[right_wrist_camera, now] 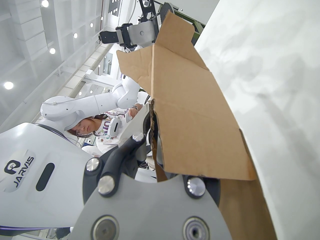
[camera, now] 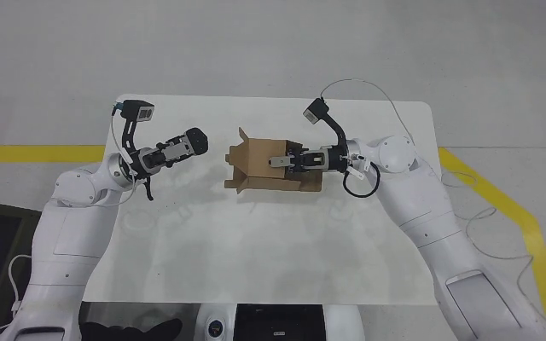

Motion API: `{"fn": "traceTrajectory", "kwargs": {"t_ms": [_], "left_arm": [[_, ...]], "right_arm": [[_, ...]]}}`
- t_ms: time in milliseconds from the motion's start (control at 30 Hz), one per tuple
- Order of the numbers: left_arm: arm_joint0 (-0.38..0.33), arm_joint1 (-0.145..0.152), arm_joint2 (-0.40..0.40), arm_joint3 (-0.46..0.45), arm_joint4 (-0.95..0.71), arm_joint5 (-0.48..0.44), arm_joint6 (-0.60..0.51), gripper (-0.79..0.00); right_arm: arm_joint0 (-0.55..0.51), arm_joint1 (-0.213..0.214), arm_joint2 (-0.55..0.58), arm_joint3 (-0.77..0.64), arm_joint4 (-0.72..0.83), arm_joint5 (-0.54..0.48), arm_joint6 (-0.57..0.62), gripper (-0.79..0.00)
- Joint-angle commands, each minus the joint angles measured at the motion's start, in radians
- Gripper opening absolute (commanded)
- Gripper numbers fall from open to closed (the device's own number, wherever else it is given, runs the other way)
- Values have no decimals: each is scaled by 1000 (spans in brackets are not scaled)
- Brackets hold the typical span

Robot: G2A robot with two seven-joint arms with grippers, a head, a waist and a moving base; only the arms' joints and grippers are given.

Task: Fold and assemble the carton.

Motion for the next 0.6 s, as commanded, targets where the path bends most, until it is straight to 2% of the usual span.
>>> {"fn": "traceTrajectory", "kwargs": {"t_ms": [0, 467, 567], "left_arm": [[0, 0, 0, 0, 0, 0, 0, 0], [0, 0, 0, 0, 0, 0, 0, 0], [12, -1, 7, -25, 41, 17, 35, 0]], "right_arm": [[0, 0, 0, 0, 0, 0, 0, -785], [0, 0, 0, 0, 0, 0, 0, -785], [0, 0, 0, 0, 0, 0, 0, -785]]}}
